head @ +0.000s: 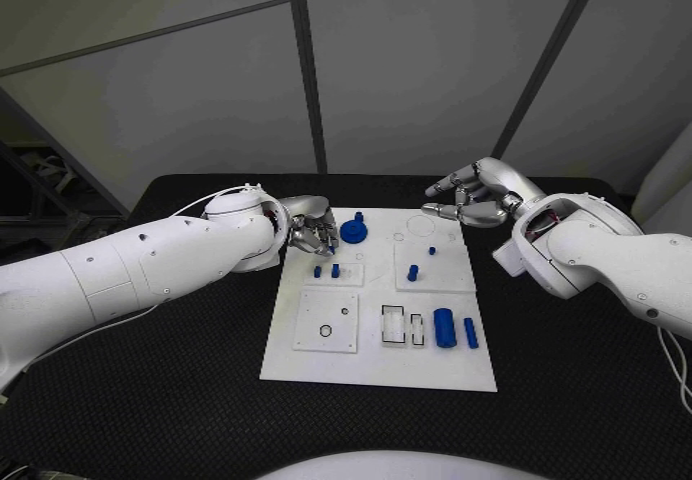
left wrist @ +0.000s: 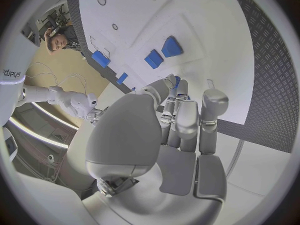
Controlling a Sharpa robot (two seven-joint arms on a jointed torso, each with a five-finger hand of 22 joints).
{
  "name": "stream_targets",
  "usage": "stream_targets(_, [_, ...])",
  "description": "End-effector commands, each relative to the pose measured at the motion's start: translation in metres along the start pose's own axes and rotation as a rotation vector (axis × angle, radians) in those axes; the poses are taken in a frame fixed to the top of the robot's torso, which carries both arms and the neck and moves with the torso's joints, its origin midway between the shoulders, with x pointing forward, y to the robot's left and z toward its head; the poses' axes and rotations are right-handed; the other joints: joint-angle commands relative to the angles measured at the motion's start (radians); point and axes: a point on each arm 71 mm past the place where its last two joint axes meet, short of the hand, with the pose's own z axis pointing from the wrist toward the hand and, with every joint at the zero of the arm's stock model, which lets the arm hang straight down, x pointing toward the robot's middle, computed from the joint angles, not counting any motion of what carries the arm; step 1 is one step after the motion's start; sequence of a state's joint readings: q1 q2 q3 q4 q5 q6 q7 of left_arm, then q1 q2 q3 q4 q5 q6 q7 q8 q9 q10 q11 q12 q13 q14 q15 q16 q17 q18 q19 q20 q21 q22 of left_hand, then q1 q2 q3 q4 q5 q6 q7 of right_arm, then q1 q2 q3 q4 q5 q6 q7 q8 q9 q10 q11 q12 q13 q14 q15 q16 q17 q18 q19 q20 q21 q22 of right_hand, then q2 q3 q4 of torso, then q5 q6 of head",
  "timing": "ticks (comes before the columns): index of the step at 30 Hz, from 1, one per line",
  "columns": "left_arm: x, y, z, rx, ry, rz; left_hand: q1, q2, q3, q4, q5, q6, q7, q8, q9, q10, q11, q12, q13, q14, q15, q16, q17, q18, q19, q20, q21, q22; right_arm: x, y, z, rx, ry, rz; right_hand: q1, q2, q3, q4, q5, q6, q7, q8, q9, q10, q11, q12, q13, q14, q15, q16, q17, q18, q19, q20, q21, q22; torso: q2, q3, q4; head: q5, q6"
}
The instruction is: Assemble the parts on the task board
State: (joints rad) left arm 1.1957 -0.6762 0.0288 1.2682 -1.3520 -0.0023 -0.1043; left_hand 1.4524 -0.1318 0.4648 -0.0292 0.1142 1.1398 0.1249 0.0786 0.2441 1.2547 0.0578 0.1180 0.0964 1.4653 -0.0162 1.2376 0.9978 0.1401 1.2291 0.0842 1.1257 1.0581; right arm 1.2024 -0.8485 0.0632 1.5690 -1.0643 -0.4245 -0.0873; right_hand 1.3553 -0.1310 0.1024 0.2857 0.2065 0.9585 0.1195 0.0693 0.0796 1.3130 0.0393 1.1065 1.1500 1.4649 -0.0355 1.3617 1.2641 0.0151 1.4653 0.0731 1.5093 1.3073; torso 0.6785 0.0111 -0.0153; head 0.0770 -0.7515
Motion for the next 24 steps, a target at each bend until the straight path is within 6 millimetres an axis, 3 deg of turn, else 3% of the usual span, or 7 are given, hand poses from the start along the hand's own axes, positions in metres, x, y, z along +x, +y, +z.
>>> stream_targets(1, [0.0026, 0.0000, 0.0005, -0.008, 0.025, -0.002, -0.009, 0.001, 0.004, -0.004, -0.006, 0.007, 0.000, 0.003, -0.001, 0.007, -0.002, -0.004, 0.000, 0.008, -0.007, 0.000, -0.002, -0.010, -0.002, 0.002, 0.003, 0.000, 0.0000, 0.0021, 0.0004, -0.011, 0.002, 0.000, -0.001, 0.008, 0.006, 0.001, 0.005, 0.006, 0.000, -0.002, -0.001, -0.001, -0.004, 0.002, -0.003, 0.038, -0.005, -0.004, -0.003, 0.003, 0.066, -0.003, 0.000, 0.206, 0.000, 0.0002, -0.0003, 0.002, 0.000])
stream_targets(18, [0.0078, 0.0000, 0.0040, -0.041, 0.050, 0.000, -0.023, -0.004, 0.006, -0.006, -0.021, -0.006, 0.004, -0.009, -0.011, -0.009, 0.004, -0.015, -0.009, 0.006, -0.003, -0.004, -0.013, -0.009, -0.009, 0.004, -0.003, -0.004, -0.0004, 0.0023, 0.0002, -0.015, -0.002, 0.000, 0.000, 0.006, 0.006, 0.000, 0.005, 0.006, 0.000, -0.002, -0.001, -0.010, -0.004, -0.013, -0.016, 0.035, -0.005, -0.014, -0.016, 0.007, 0.056, -0.003, -0.016, 0.191, 0.000, 0.0001, 0.0000, -0.001, -0.001])
stream_targets(21, [0.0081, 0.0001, 0.0042, -0.041, 0.050, -0.001, -0.036, -0.014, 0.009, -0.004, -0.022, -0.033, 0.012, -0.018, -0.023, -0.030, 0.013, -0.028, -0.018, 0.004, 0.004, -0.007, -0.021, -0.009, -0.012, 0.009, -0.007, -0.007, -0.0005, 0.0023, 0.0003, -0.016, -0.002, 0.001, 0.002, 0.004, 0.007, 0.001, 0.005, 0.006, 0.000, -0.003, -0.002, -0.044, -0.004, -0.070, -0.067, 0.025, -0.005, -0.041, -0.049, 0.016, 0.037, -0.002, -0.047, 0.164, 0.000, 0.0000, -0.0001, -0.001, -0.002])
stream_targets(24, [0.0079, 0.0004, 0.0040, -0.041, 0.046, -0.001, -0.047, -0.028, 0.015, -0.003, -0.022, -0.064, 0.016, -0.019, -0.039, -0.051, 0.020, -0.040, -0.028, 0.001, 0.010, -0.012, -0.032, -0.007, -0.018, 0.014, -0.016, -0.014, -0.0008, 0.0021, 0.0003, -0.019, -0.003, 0.001, 0.004, 0.002, 0.010, 0.001, 0.005, 0.006, -0.001, -0.004, -0.003, -0.111, -0.003, -0.207, -0.193, -0.004, -0.005, -0.131, -0.150, 0.038, -0.013, -0.003, -0.134, 0.088, 0.000, 0.0002, -0.0002, -0.001, -0.003])
